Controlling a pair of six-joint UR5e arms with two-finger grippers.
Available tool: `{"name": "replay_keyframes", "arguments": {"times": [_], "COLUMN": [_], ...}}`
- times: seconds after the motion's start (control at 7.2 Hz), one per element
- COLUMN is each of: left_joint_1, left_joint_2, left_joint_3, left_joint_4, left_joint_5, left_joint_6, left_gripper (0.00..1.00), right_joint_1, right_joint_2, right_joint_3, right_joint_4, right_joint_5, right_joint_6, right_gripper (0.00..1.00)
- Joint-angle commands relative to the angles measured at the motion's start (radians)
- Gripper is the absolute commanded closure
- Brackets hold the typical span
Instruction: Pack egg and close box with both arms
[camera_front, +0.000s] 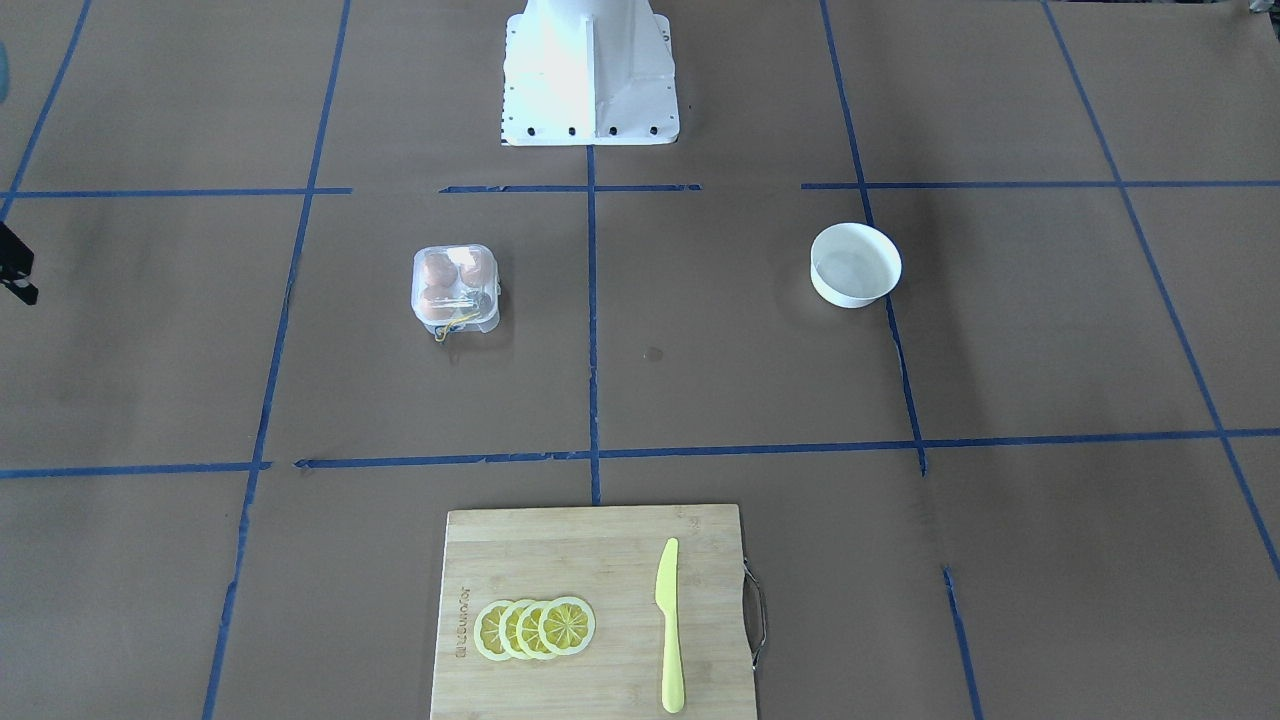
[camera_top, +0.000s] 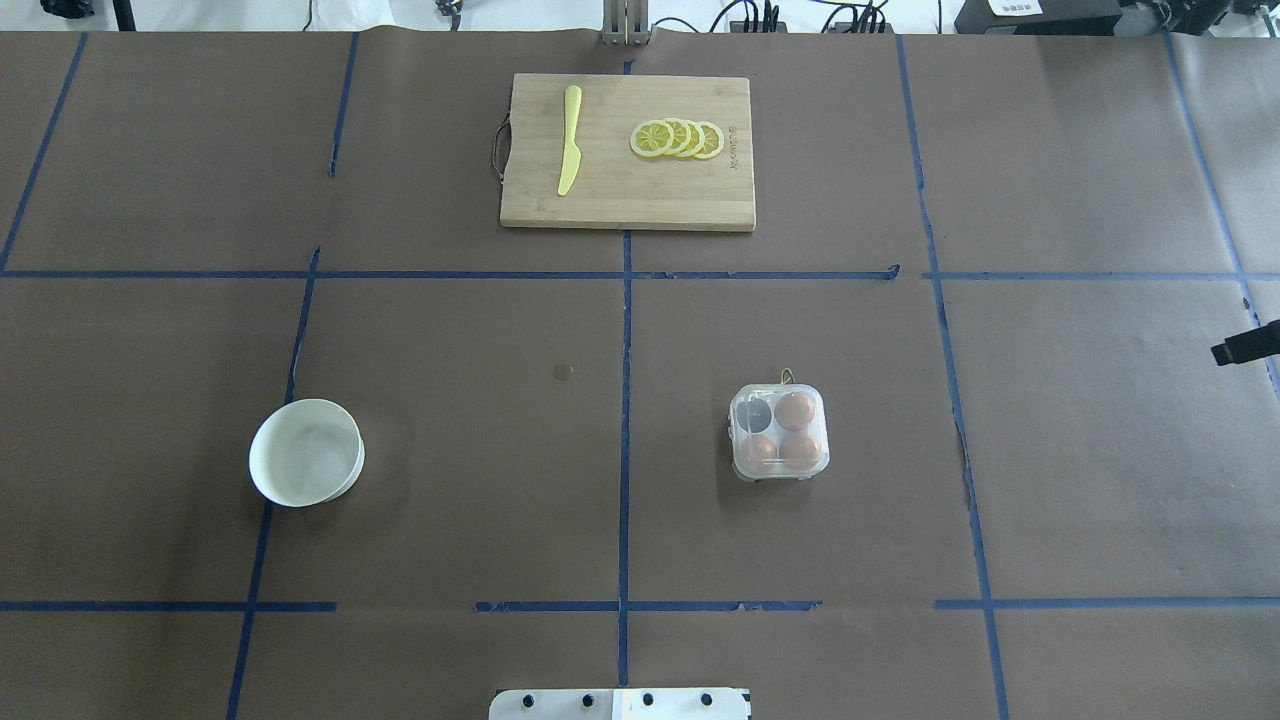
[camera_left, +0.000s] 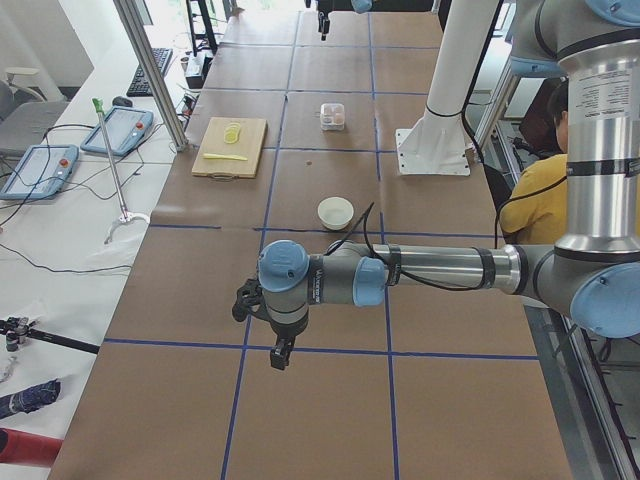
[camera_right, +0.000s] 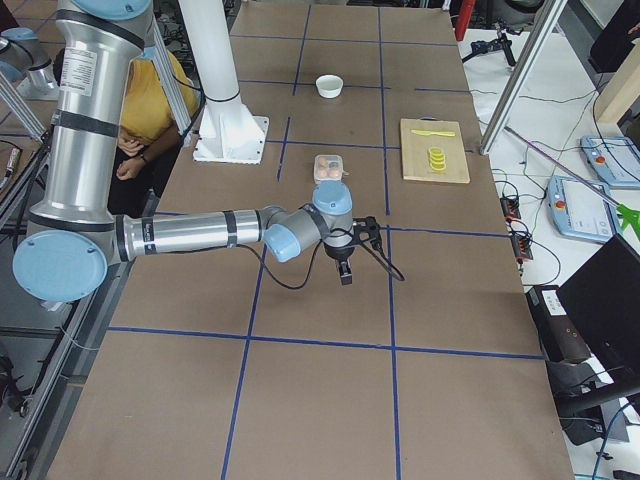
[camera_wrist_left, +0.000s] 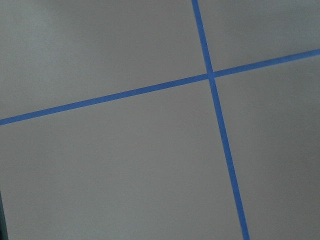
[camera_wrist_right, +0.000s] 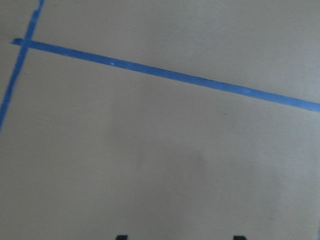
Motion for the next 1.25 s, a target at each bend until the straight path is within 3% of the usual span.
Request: {"name": "replay_keyframes", "arguments": {"times": [0.0,0.14,0.28,0.69,1.11], "left_joint_1": [0.014,0.014,0.014,0.013,0.013], "left_joint_2": [0.005,0.011,0.011,-0.012,-0.026], "left_joint_3": [0.002,-0.001,-0.003,-0.004,0.0], "left_joint_4": [0.005,0.009,0.021,0.014,0.012], "left_joint_5": [-0.004,-0.004,-0.005,-0.005,0.004], "left_joint_6": [-0.001,-0.001,-0.002,-0.061,-0.061], "left_gripper": [0.0,0.0,0.0,0.0,0.0], "right_joint_1": [0.139,0.164,0.222,0.357,0.314], "right_joint_2": [-0.054,-0.073,-0.073,-0.062,-0.067], "right_joint_3": [-0.139,-0.205,-0.247,-0.246,-0.217], "right_joint_4": [0.001,0.007,0.006,-0.064,-0.069], "right_joint_5": [0.031,0.042,0.113,0.153,0.156], "right_joint_6": [-0.21,-0.205,-0.203,-0.202,-0.212], "right_gripper": [0.0,0.0,0.0,0.0,0.0]}}
